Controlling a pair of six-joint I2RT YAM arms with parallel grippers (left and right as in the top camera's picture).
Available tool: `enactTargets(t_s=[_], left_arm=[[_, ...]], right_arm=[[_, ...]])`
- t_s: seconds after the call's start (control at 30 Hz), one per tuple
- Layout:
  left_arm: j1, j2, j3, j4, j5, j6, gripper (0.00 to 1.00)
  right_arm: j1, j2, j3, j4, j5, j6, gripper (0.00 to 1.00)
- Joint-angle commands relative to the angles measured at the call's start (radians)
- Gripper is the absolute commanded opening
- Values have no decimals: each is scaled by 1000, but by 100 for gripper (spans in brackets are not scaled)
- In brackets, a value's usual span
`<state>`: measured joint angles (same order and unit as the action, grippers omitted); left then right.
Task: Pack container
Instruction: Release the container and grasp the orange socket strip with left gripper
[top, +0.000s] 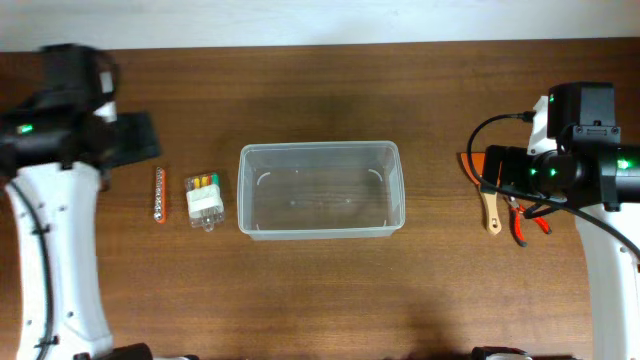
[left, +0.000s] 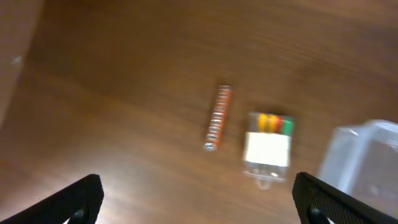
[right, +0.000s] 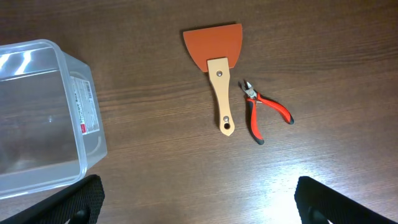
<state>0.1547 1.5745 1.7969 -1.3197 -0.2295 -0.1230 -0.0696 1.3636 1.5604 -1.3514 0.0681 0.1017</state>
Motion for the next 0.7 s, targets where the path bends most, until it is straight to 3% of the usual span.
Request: enactTargets(t_s=[0.0, 0.23, 0.67], left_arm=[[58, 74, -74, 31, -3, 13, 99], [76, 240, -192, 129, -6, 14, 99], [76, 488, -194, 223, -46, 129, 99]], right_arm=[[-5, -2, 22, 1, 23, 0, 99], [-5, -2, 22, 0, 23, 0, 99], [-5, -1, 22, 0, 23, 0, 99]])
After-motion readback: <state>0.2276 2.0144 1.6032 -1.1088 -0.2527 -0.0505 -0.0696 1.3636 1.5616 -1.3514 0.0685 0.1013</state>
